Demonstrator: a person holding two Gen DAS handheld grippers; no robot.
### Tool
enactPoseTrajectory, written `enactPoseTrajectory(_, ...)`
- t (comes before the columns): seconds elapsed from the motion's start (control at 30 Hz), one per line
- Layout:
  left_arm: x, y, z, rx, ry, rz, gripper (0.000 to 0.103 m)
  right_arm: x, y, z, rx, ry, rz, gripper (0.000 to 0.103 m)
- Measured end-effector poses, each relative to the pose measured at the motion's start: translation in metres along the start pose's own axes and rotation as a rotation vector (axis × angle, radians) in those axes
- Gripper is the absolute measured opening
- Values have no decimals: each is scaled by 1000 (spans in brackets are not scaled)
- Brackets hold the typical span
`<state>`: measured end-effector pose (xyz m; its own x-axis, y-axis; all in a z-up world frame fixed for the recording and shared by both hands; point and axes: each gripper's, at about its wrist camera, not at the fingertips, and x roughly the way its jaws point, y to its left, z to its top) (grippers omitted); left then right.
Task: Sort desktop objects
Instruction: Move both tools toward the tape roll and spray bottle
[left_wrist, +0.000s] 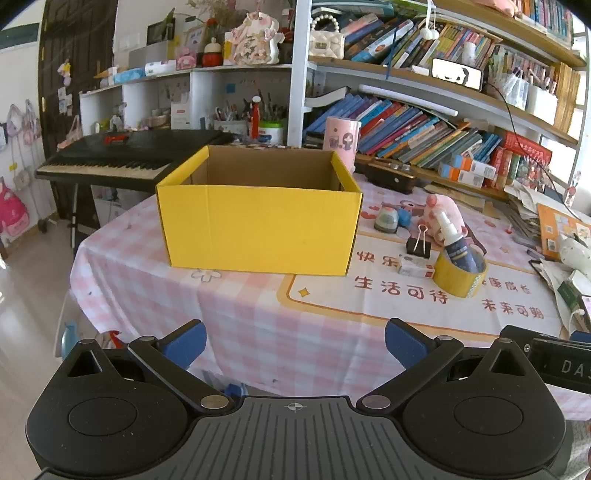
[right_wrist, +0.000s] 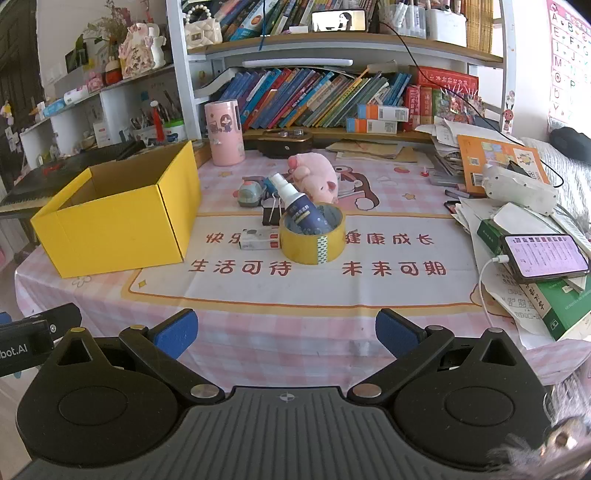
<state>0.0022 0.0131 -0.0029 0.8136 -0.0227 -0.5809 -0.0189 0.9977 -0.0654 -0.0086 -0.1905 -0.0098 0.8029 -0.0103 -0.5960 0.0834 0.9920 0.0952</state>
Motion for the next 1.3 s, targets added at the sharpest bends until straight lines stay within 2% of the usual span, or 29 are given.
enactPoseTrajectory(1.3, 2, 3, -2, -2, 11, 8, 103, 2, 6, -3, -4, 5, 3, 103)
